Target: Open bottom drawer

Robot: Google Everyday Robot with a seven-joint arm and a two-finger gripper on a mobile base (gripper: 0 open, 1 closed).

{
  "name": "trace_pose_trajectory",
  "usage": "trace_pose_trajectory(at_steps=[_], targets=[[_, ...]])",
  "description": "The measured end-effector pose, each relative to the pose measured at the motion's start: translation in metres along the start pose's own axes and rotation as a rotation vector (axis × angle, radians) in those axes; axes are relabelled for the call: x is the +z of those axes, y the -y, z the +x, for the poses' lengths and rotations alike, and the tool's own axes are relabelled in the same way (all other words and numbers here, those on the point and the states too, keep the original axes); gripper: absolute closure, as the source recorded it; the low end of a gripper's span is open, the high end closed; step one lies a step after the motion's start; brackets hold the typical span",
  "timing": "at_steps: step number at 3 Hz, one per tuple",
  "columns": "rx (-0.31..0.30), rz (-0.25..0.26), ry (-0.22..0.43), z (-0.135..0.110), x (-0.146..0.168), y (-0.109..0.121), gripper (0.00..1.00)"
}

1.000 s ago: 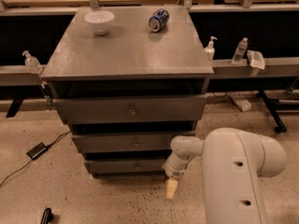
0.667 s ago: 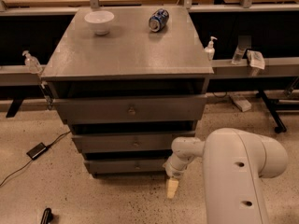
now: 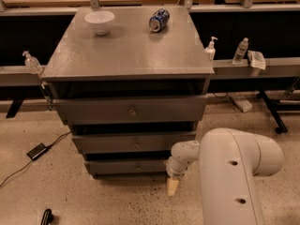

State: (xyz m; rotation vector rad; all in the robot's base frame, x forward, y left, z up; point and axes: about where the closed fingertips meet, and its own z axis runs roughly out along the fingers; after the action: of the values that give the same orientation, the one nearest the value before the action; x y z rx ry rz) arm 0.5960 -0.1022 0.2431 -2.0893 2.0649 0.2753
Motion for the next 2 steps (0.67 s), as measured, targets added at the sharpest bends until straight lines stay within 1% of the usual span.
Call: trace_pose_trajectory(at_steps=[1, 2], targets=[[-0.022, 0.082, -0.041, 0.002, 0.01, 0.017, 0.0], [-0.039, 0.164, -0.067, 0.005, 0.02, 0.035, 0.0]])
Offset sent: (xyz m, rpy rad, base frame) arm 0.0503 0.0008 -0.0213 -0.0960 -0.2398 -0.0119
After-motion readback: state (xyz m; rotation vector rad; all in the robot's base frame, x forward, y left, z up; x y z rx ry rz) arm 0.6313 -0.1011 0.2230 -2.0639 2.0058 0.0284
